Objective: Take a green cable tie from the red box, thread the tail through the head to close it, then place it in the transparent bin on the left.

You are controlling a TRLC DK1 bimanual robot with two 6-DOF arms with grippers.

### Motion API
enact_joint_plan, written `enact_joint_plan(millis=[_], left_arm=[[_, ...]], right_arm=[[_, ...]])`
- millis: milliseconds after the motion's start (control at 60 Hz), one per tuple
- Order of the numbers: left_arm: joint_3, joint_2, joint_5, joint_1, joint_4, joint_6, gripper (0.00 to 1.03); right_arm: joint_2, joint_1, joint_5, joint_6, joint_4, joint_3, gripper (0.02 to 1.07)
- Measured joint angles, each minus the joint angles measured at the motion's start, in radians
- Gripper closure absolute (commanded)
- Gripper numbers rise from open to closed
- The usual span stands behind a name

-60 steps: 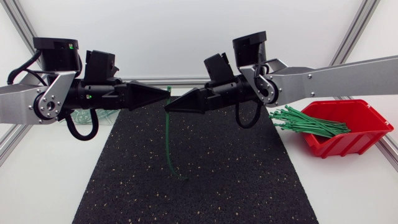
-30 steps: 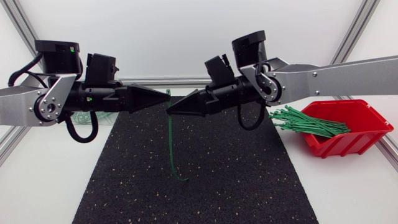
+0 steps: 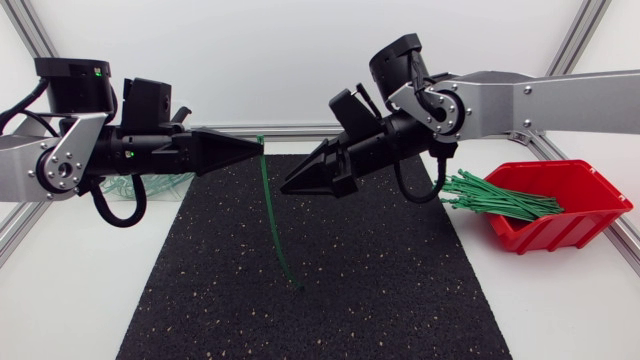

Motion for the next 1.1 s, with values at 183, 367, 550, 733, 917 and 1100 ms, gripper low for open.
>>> enact_joint_plan(millis=[183, 367, 550, 733, 917, 1100], left_arm=[[0.000, -0.002, 0.012, 0.000, -0.003, 0.000, 0.99], [0.000, -0.002, 0.018, 0.005, -0.021, 0.000, 1.00], [0.036, 0.031, 0.018, 0.026, -0.064, 0.000, 1.00], [0.082, 0.079, -0.006, 0.029, -0.104, 0.000, 1.00], [0.118, 0.118, -0.035, 0.038, -0.123, 0.000, 1.00], [0.155, 0.145, -0.056, 0.048, -0.123, 0.002, 1.00]], right_arm=[[-0.002, 0.015, 0.113, -0.154, -0.073, 0.002, 0.53], [-0.022, 0.014, 0.207, -0.254, -0.087, 0.002, 0.53], [-0.083, 0.010, 0.331, -0.357, -0.103, -0.003, 0.52], [-0.114, 0.022, 0.510, -0.468, -0.152, -0.014, 0.37], [-0.111, 0.070, 0.690, -0.556, -0.171, -0.060, 0.23], [-0.111, 0.072, 0.779, -0.594, -0.150, -0.084, 0.07]])
